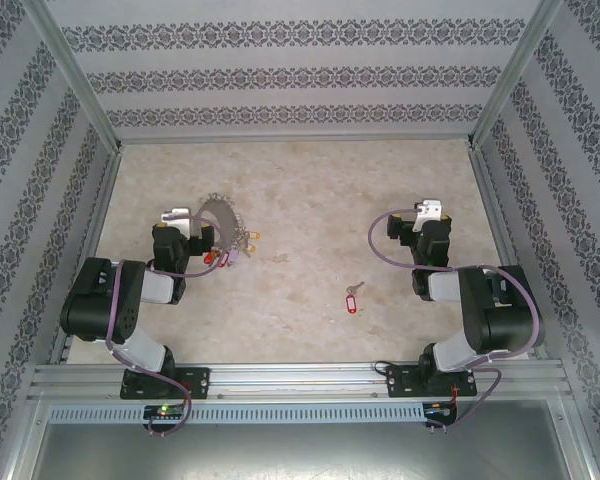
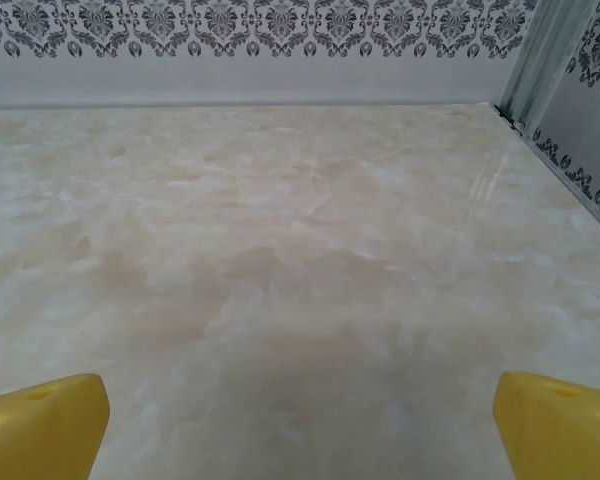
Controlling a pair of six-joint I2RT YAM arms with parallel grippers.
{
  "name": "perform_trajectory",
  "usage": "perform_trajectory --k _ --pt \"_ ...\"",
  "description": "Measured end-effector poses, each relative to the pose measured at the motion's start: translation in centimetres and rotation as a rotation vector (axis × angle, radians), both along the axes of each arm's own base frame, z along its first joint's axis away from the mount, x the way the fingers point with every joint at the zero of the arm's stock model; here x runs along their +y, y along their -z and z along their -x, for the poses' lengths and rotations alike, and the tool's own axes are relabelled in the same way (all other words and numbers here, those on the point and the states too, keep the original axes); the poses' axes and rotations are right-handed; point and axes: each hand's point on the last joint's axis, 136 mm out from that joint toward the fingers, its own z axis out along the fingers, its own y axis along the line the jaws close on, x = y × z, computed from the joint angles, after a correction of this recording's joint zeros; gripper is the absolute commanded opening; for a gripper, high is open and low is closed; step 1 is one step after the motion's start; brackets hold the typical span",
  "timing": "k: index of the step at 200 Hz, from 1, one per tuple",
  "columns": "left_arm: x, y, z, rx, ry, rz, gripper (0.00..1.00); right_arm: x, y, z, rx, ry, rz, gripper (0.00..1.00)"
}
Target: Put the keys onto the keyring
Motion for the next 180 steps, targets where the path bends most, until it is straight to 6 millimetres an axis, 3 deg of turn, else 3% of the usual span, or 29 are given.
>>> perform_trajectory --k 180 --pt "-0.15 0.02 -0.01 0.001 0.009 0.004 1.00 0.00 -0.04 -0.01 -0.002 0.000 0.000 0.98"
